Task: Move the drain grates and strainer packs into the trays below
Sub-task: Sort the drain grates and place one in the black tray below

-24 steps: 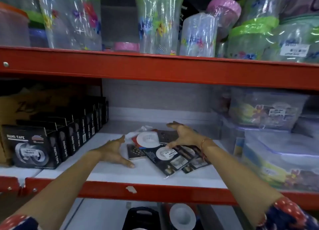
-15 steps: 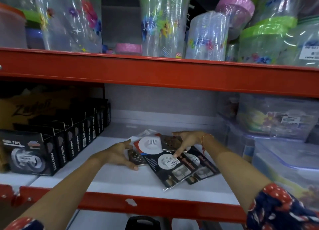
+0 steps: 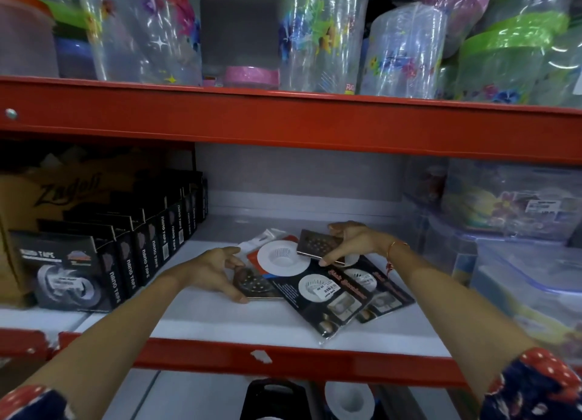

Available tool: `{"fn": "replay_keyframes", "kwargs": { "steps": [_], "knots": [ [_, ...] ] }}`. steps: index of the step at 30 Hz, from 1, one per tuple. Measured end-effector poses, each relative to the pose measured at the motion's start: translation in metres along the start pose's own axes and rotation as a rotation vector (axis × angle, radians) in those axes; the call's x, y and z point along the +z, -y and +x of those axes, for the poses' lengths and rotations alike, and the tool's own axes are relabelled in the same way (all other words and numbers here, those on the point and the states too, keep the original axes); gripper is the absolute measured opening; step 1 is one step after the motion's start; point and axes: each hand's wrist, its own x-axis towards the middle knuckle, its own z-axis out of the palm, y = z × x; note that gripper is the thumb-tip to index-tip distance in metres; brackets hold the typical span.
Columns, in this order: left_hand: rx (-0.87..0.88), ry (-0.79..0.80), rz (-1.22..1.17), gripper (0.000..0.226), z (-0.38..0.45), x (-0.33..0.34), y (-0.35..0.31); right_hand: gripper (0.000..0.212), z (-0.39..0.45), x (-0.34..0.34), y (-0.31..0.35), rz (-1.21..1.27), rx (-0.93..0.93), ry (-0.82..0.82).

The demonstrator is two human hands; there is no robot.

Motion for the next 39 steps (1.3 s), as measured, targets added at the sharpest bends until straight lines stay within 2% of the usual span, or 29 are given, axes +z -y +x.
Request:
{"fn": "replay_keyframes", "kwargs": {
  "steps": [3, 7, 9, 12, 13, 16, 20, 24, 26, 29, 31, 39],
  "knots": [
    [0.012, 0.017, -0.03, 0.125, -0.015, -0.007, 0.004, 0.104, -0.008, 0.009, 0.04, 0.196, -0.119, 0.019],
    [0.059, -0.008, -0.064, 0.126, -0.019, -0.011, -0.002, 0.092, -0.014, 0.033, 0.087, 0.468, -0.199, 0.117],
    [0.093, -0.012, -0.044, 0.125, -0.015, -0.007, -0.014, 0.094, -0.012, 0.044, 0.096, 0.497, -0.181, 0.094],
    [0.14, 0.006, -0.038, 0.094, -0.009, 0.002, -0.025, 0.105, -0.01, 0.049, 0.09, 0.526, -0.114, 0.081],
    [0.152, 0.015, -0.046, 0.092, -0.006, 0.003, -0.021, 0.103, -0.011, 0.049, 0.086, 0.513, -0.103, 0.088],
    [0.163, 0.034, -0.061, 0.115, -0.004, 0.002, -0.004, 0.102, -0.016, 0.053, 0.083, 0.45, -0.075, 0.107],
    [0.146, 0.06, -0.059, 0.099, -0.018, -0.008, 0.009, 0.107, -0.017, 0.063, 0.101, 0.411, -0.107, 0.135],
    [0.115, 0.093, -0.064, 0.087, -0.032, -0.019, 0.019, 0.098, -0.013, 0.079, 0.122, 0.464, -0.142, 0.219],
    [0.086, 0.08, -0.113, 0.099, -0.04, -0.022, 0.024, 0.105, -0.007, 0.09, 0.128, 0.415, -0.137, 0.236],
    [0.051, 0.084, -0.187, 0.139, -0.045, -0.024, 0.033, 0.112, 0.003, 0.102, 0.127, 0.322, -0.126, 0.202],
    [0.058, 0.104, -0.208, 0.154, -0.045, -0.025, 0.039, 0.114, 0.006, 0.105, 0.123, 0.256, -0.111, 0.162],
    [0.094, 0.083, -0.253, 0.157, -0.043, -0.02, 0.041, 0.113, 0.012, 0.108, 0.12, 0.171, -0.125, 0.17]
  ]
}}
